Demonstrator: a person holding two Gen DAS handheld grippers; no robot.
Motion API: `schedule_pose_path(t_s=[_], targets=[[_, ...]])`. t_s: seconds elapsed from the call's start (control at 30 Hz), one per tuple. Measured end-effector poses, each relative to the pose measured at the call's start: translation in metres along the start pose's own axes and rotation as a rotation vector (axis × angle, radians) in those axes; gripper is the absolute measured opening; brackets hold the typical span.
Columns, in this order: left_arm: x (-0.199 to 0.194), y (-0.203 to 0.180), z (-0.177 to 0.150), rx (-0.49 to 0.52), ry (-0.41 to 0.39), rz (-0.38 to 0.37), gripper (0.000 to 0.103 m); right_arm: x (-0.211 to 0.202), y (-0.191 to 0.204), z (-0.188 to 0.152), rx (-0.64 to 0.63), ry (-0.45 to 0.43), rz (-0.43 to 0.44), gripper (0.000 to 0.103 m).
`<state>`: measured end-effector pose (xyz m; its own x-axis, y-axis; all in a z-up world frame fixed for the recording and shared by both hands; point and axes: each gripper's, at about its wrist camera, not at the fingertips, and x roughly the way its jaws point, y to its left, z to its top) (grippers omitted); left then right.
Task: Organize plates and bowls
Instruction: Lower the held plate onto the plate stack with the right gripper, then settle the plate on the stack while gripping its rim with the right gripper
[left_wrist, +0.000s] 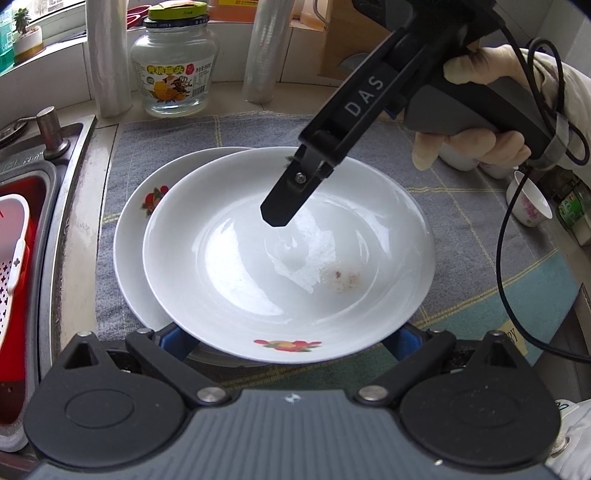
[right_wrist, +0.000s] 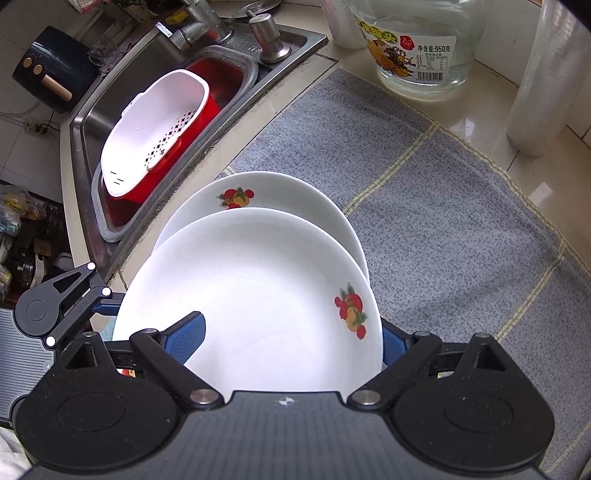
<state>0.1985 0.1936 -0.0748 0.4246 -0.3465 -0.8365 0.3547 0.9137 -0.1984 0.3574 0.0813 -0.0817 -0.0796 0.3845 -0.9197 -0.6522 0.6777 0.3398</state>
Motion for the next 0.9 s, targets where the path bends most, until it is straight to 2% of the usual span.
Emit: schedule_pose_path(t_s=[0.6, 0.9], targets=[[-0.0077, -0.0018, 0.0026, -0.023, 0.027, 0.006, 0.1, 0.0014, -0.0038, 0.0042, 0.024, 0.019, 0.018, 0.101], [-0.0078, 0.0004, 0.0028, -0.018, 0.028, 0.074, 0.1, -0.0004, -0.0059, 0.0018, 0.023, 0.018, 0.032, 0.101]])
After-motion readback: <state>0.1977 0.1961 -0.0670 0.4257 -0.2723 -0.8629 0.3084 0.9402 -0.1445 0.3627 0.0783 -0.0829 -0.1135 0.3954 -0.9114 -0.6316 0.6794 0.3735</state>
